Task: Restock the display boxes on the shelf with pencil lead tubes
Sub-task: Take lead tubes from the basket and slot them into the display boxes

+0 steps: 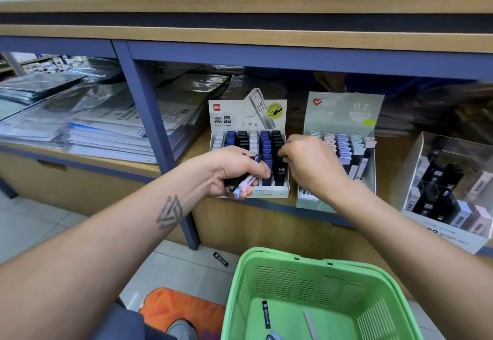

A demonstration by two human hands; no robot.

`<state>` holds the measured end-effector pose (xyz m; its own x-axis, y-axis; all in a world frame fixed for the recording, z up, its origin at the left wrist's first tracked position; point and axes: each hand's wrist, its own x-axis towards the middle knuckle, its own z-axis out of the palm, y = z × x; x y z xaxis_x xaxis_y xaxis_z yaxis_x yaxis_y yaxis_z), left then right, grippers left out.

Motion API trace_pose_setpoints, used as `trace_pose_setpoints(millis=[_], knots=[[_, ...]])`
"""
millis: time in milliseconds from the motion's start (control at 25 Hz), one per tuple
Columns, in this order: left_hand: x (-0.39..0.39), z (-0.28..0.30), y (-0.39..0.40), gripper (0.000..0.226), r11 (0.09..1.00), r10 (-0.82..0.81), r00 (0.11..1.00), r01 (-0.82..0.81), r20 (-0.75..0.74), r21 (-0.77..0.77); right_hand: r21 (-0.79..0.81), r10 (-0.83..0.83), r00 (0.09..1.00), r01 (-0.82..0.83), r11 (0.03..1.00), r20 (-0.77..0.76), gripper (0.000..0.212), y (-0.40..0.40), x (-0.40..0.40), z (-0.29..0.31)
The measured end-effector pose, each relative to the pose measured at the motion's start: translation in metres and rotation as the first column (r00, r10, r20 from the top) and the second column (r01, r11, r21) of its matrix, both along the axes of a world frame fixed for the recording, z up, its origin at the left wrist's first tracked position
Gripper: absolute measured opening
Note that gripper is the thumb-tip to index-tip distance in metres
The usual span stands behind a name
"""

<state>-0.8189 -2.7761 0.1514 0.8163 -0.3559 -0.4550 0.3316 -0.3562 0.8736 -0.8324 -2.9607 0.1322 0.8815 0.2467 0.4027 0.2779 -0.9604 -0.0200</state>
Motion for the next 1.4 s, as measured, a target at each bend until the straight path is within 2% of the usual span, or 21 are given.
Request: trace_pose_setpoints(millis=[120,200,280,320,360,400,440,480,560,720,840,1000,1080,1200,1280,1400], knots=[[-0.001,0.0,-0.003,0.009,1.0,-0.017,1.0,0.017,0.009,-0.002,-0.132,-0.031,0.999,0.027,0.991,-0.031,0.026,0.01,-0.005,0.002],[-0.003,0.001,-0.004,0.012,0.999,-0.045,0.999,0.046,0.019,-0.029,-0.162,-0.021,0.998,0.013,0.987,-0.051,0.022,0.012,-0.008,0.007],[-0.005,0.004,-0.007,0.017,0.993,-0.088,0.996,0.091,0.032,-0.079,-0.015,0.011,0.999,-0.011,1.0,-0.031,0.025,0.008,-0.011,0.014],[-0.006,0.005,-0.01,0.019,0.988,-0.111,0.993,0.115,0.039,-0.106,0.151,0.016,0.999,-0.009,0.989,-0.043,0.026,0.003,-0.013,0.021],[-0.007,0.006,-0.015,0.02,0.981,-0.133,0.99,0.137,0.044,-0.134,0.362,0.02,0.996,0.014,0.932,-0.091,0.026,-0.004,-0.016,0.03],[-0.009,0.007,-0.021,0.02,0.974,-0.155,0.987,0.16,0.045,-0.162,0.582,0.071,0.979,0.053,0.811,-0.189,0.024,-0.013,-0.02,0.037],[-0.012,0.008,-0.029,0.021,0.965,-0.178,0.983,0.183,0.047,-0.189,0.751,0.187,0.94,0.098,0.653,-0.285,0.021,-0.023,-0.027,0.043],[-0.014,0.009,-0.038,0.021,0.956,-0.195,0.979,0.202,0.05,-0.213,0.83,0.298,0.893,0.131,0.542,-0.336,0.018,-0.033,-0.034,0.048],[-0.021,0.014,-0.059,0.015,0.945,-0.212,0.976,0.218,0.052,-0.242,0.865,0.392,0.848,0.14,0.482,-0.356,0.014,-0.055,-0.046,0.051],[-0.033,0.024,-0.115,0.013,0.917,-0.277,0.961,0.255,-0.027,-0.306,0.936,0.394,0.874,0.163,0.311,-0.283,0.012,-0.106,-0.062,0.053],[-0.037,0.027,-0.155,0.012,0.901,-0.304,0.943,0.239,-0.133,-0.363,0.962,0.325,0.909,0.218,0.165,-0.262,0.012,-0.146,-0.074,0.061],[-0.042,0.028,-0.198,0.014,0.886,-0.314,0.927,0.209,-0.206,-0.413,0.971,0.145,0.96,0.239,0.018,-0.239,0.019,-0.196,-0.089,0.064],[-0.04,0.023,-0.214,0.016,0.89,-0.294,0.935,0.192,-0.2,-0.413,0.975,0.036,0.974,0.222,-0.015,-0.222,0.02,-0.213,-0.093,0.063],[-0.037,0.013,-0.229,0.01,0.9,-0.275,0.946,0.19,-0.173,-0.392,0.97,-0.031,0.97,0.242,0.009,-0.242,0.019,-0.228,-0.098,0.057],[-0.036,0.007,-0.238,0.007,0.905,-0.276,0.95,0.206,-0.145,-0.373,0.963,-0.049,0.964,0.265,0.049,-0.263,0.02,-0.238,-0.103,0.053],[-0.034,0.002,-0.25,0.016,0.917,-0.253,0.963,0.206,-0.097,-0.342,0.956,-0.062,0.965,0.26,0.137,-0.254,0.023,-0.246,-0.108,0.051]])
